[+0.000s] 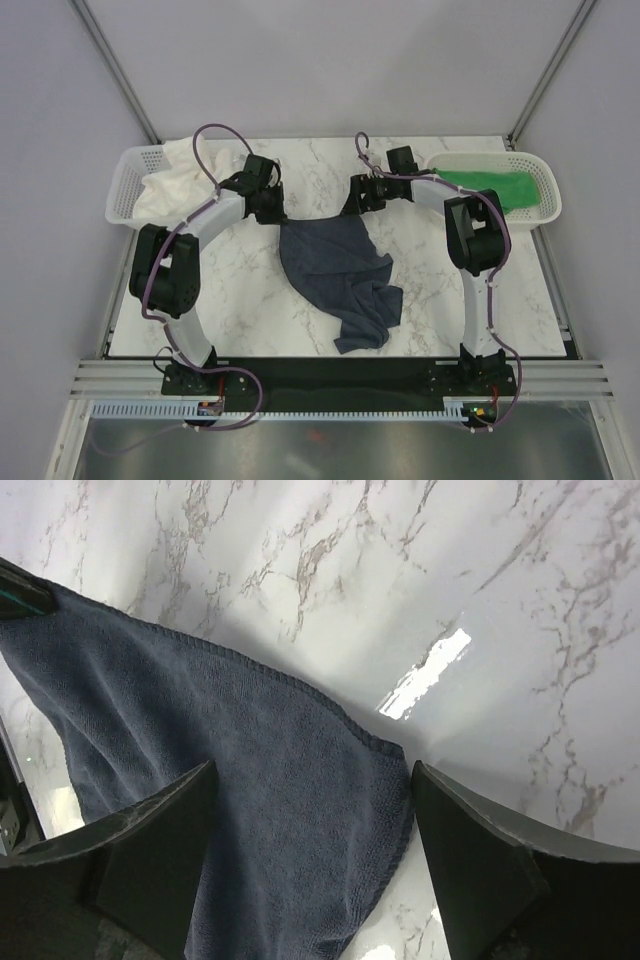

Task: Fold and stack the towels
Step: Flatten out the crumpled towel

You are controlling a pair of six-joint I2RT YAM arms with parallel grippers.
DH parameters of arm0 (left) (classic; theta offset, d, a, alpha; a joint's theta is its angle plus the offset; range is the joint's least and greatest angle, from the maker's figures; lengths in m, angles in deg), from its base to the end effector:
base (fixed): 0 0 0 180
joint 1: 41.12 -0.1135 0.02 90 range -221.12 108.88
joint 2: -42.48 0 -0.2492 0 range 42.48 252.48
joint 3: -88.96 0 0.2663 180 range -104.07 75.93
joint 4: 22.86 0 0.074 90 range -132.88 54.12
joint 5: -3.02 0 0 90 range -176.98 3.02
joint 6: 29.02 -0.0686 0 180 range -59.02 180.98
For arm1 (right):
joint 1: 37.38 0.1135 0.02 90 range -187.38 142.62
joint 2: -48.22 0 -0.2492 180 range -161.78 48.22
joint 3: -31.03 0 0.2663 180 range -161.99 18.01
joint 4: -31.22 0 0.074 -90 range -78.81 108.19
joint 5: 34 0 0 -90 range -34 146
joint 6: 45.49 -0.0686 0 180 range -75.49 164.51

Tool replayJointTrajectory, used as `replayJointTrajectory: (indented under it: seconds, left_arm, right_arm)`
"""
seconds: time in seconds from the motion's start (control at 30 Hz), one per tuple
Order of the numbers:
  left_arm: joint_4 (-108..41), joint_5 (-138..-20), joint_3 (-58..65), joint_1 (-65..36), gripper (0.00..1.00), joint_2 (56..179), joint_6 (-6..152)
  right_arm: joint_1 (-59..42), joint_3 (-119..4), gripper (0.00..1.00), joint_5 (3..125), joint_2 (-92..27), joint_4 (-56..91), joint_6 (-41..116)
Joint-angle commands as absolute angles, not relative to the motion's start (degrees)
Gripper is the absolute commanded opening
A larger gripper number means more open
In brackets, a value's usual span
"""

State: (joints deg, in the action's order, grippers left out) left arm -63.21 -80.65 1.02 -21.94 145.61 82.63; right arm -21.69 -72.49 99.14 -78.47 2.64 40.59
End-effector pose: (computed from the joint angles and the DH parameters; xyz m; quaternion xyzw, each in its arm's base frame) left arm 0.3886 -0.1432 0.1692 -0.0042 0.9538 -0.1526 0.2588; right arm 0.4596 0.1778 0.1111 -0.2099 0.8617 0.3942 0.2411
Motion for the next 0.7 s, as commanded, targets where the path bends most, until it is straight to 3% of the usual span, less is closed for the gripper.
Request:
replayJointTrajectory:
  seconds: [0.0, 0.33, 0.43, 0.47, 0.57, 0.67]
  left_arm:
    - [-63.8, -83.3, 0.2, -22.7, 0.02, 145.9, 79.1]
    - [-64.4, -82.7, -3.0, -23.5, 0.02, 147.8, 77.2]
    - [-64.4, -82.4, -4.0, -23.8, 0.02, 147.7, 76.6]
    - [-64.5, -82.1, -4.4, -23.8, 0.02, 147.5, 76.6]
    - [-64.6, -79.5, -5.8, -24.2, 0.02, 145.5, 76.9]
    - [-64.7, -76.3, -6.9, -24.1, 0.02, 141.0, 77.1]
  right_arm:
    - [-21.4, -75.8, 0.86, 106.2, -81.2, 0.8, 43.4]
    - [-19.0, -79.3, 0.77, 106.3, -85.3, -3.6, 44.0]
    - [-19.3, -78.6, 0.61, 103.8, -82.8, -3.8, 44.0]
    - [-19.4, -78.8, 0.41, 102.8, -81.9, -3.6, 43.7]
    - [-20.1, -79.5, 0.04, 93.7, -76.5, -3.7, 41.1]
    - [-20.2, -78.5, 0.0, 84.9, -67.9, -3.9, 39.4]
